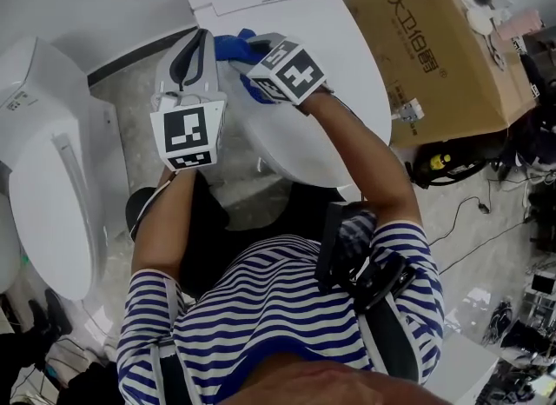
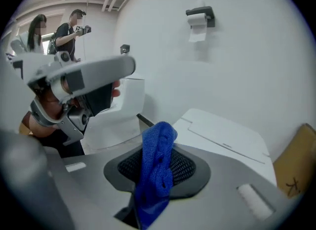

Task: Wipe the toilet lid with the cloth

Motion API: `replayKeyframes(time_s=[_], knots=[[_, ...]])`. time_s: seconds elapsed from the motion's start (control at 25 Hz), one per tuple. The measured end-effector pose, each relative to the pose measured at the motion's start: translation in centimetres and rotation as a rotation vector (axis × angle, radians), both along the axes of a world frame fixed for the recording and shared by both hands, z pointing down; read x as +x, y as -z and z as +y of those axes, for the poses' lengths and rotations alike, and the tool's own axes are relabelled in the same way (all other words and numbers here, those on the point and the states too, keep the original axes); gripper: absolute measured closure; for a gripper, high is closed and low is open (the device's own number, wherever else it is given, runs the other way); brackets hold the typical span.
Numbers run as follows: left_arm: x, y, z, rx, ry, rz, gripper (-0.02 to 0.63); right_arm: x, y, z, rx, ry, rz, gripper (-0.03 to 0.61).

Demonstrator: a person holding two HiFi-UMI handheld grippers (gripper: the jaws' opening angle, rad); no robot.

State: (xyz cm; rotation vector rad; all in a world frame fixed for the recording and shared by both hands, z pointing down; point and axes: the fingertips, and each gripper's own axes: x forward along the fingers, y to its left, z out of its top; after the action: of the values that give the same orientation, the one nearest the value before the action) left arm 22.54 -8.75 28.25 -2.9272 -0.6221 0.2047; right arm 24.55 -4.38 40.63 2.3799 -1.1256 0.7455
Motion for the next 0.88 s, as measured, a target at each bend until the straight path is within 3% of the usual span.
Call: replayKeyframes(time_s=[0.32,0.52,0.88], knots=[[0.0,-1.8,2.5,0.008,-0.042,-0.059,0.611,1.0,5.5,16.9,-0.007,-0.258,0.089,0.460],[-2.0,-2.1,5.1,0.018,-0.089,-0.063,0.611,-0.2,6.4,26.7,0.004,-0.388,0.109,0.459],[-7.2,-2.5,7.6,0.067,-0.058,-0.084,0.611,-0.8,0.2,33.0,-0.022,-0.450,0.035,0.459]])
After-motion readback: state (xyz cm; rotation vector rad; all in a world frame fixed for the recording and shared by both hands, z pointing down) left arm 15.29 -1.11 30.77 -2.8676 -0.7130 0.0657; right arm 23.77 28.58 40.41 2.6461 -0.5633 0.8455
